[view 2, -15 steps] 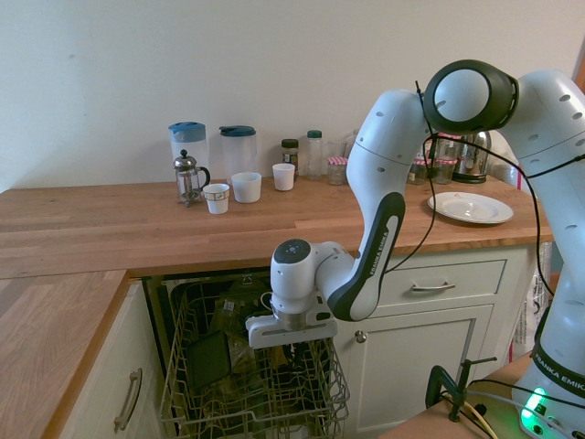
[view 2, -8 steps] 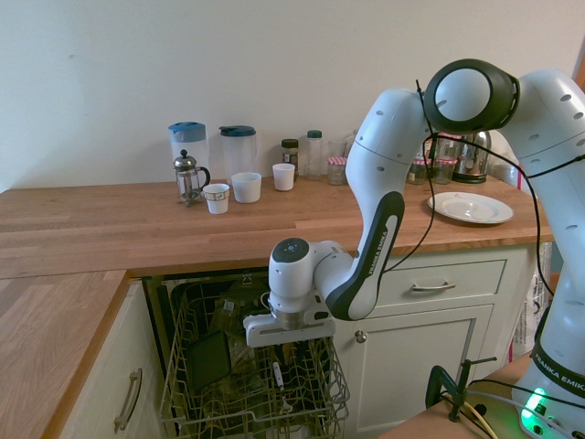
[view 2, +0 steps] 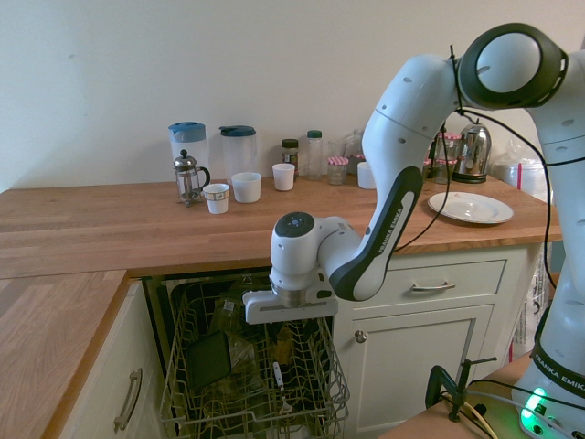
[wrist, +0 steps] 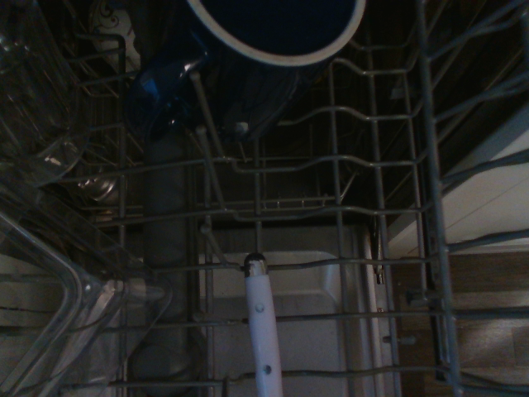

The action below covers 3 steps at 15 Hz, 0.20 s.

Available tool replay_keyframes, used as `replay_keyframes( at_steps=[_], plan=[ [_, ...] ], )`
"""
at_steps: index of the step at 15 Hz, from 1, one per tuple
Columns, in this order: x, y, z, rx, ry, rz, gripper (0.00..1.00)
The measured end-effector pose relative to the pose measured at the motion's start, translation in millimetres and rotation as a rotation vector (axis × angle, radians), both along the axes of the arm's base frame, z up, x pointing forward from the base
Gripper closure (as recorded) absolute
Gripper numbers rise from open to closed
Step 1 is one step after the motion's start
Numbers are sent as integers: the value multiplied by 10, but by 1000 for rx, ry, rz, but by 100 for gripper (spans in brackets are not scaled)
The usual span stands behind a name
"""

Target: Put the spoon in the dishwasher

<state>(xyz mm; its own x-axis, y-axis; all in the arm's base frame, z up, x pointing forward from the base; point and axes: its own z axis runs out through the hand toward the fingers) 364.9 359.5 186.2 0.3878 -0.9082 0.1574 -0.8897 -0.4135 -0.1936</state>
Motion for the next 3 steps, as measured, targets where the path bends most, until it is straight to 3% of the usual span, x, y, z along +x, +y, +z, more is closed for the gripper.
replay_keyframes(
  at_steps=[3],
  plan=[
    [-108,-37,414,-9,-24,-9,0]
  ],
)
